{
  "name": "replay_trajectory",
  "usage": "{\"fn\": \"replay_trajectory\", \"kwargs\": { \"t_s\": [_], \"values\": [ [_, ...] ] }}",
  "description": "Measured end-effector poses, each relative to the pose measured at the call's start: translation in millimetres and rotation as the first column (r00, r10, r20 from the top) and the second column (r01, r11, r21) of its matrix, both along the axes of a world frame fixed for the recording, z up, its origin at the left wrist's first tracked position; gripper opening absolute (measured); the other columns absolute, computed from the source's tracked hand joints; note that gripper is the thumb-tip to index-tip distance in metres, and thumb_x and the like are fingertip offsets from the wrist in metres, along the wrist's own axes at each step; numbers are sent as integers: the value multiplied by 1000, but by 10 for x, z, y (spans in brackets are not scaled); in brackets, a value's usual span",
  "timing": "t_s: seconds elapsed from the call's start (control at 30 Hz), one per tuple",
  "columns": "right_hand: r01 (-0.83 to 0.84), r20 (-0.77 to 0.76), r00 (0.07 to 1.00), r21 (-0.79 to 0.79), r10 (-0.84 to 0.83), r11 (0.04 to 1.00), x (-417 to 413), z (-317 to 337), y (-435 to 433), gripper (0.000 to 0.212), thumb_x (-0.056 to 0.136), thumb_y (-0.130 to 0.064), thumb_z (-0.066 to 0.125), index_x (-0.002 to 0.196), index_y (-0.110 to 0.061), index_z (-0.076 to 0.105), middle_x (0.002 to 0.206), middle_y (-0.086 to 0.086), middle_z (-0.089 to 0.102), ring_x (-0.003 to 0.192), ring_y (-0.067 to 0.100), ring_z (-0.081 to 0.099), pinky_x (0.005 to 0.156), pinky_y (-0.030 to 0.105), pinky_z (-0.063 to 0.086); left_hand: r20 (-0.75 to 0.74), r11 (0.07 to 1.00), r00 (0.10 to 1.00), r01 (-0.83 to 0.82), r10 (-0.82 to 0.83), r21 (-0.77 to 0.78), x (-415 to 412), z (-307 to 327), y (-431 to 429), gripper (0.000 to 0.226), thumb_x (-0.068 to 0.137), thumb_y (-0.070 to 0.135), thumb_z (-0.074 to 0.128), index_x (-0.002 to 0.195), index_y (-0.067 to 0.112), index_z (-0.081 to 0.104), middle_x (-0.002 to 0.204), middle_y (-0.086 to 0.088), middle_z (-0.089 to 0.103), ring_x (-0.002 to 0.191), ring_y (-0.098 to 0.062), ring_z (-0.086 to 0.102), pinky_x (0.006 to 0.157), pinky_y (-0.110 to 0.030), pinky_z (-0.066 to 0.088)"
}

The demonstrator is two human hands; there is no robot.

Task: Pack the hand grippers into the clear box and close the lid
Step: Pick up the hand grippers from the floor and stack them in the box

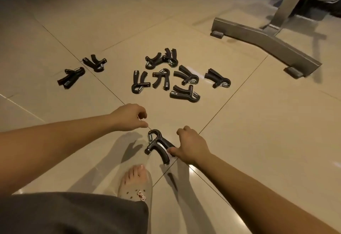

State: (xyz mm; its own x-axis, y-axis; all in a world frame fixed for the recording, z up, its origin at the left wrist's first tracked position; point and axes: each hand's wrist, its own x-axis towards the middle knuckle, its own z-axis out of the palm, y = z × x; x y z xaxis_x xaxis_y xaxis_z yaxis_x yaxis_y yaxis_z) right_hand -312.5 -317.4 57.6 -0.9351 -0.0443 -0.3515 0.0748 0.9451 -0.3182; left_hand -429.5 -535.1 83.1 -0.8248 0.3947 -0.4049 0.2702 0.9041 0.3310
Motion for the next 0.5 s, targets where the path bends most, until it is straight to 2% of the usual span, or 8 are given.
{"fn": "replay_trajectory", "kwargs": {
  "t_s": [0.1, 0.2, 0.27, 0.33, 0.43, 0.5],
  "values": [
    [-36, 28, 999, 59, 34, 998, -137, -400, -250, 62, 83, -57, 68, 124, -13, 54, 119, 7, 52, 109, 28, 52, 85, 40, 45, 28, 999, 999, 16, -17, 28, -317, -359, 51, 42, 85, 43, 74, 120, 22, 67, 120, 3, 67, 100, -12, 60, 80, -26, 46],
    [-45, 58, 998, 101, 40, 994, -195, -759, -438, 67, 81, -59, 69, 127, -14, 49, 121, 7, 49, 111, 28, 49, 88, 42, 43, 28, 997, 999, 35, -37, 71, -576, -633, 139, 42, 85, 39, 73, 123, 21, 66, 121, 2, 67, 100, -11, 60, 82, -27, 48],
    [-51, 46, 998, 123, 46, 991, -241, -967, -476, 61, 83, -54, 69, 125, -14, 50, 119, 7, 50, 110, 28, 50, 88, 42, 44, 23, 994, 998, 49, -52, 102, -742, -791, 232, 42, 86, 38, 71, 125, 21, 66, 122, 2, 67, 100, -11, 61, 80, -27, 48],
    [-66, 15, 998, 145, 64, 987, -306, -1085, -427, 50, 79, -44, 73, 115, -14, 58, 109, 7, 54, 100, 28, 55, 79, 40, 45, 8, 990, 998, 53, -54, 130, -903, -902, 364, 43, 87, 37, 71, 127, 21, 65, 122, 2, 67, 102, -12, 61, 81, -28, 48],
    [-30, -31, 999, 211, 38, 977, -493, -1156, -229, 41, 62, -34, 82, 96, -17, 65, 90, 2, 58, 80, 25, 58, 62, 35, 44, -50, 983, 997, 61, -53, 174, -1165, -1039, 607, 46, 89, 36, 69, 131, 18, 62, 125, -1, 65, 109, -18, 62, 90, -35, 52],
    [42, -70, 997, 196, -28, 980, -644, -1162, -27, 40, 70, -35, 80, 103, -17, 64, 96, 3, 59, 86, 25, 58, 65, 36, 45, -132, 976, 988, 103, -78, 191, -1342, -1115, 796, 49, 89, 37, 68, 133, 16, 60, 127, -3, 63, 114, -23, 59, 94, -40, 51]
  ]
}}
